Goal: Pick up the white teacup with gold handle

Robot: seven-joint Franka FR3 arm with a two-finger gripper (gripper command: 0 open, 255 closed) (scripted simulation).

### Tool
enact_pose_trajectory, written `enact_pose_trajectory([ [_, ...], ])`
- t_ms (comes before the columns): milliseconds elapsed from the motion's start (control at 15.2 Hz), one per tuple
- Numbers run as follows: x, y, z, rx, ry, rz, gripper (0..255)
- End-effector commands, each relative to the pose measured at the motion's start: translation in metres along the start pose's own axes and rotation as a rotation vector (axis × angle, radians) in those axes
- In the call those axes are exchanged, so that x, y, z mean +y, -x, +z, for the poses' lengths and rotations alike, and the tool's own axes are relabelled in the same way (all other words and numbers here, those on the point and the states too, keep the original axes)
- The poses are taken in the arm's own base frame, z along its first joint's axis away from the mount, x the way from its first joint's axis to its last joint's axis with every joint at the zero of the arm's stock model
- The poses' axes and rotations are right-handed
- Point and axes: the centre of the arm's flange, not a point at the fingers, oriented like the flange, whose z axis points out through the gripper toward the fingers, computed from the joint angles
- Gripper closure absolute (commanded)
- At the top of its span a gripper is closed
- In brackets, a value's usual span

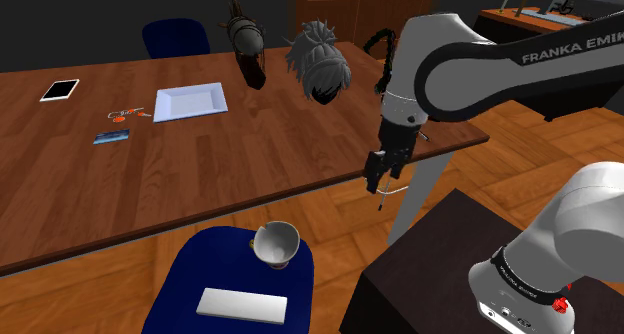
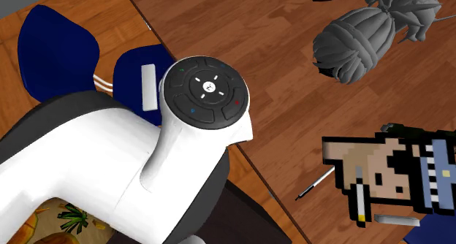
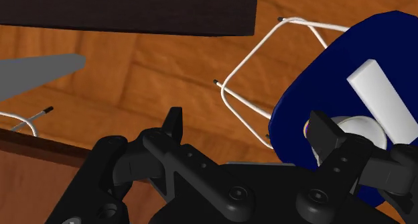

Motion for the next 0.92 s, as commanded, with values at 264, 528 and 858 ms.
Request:
enact_pose_trajectory([
  [264, -0.037, -0.029, 0.052, 0.040, -0.059, 0.038, 0],
  [528, -0.063, -0.051, 0.087, 0.065, -0.098, 0.063, 0],
  [858, -0.096, -0.080, 0.128, 0.095, -0.146, 0.094, 0],
])
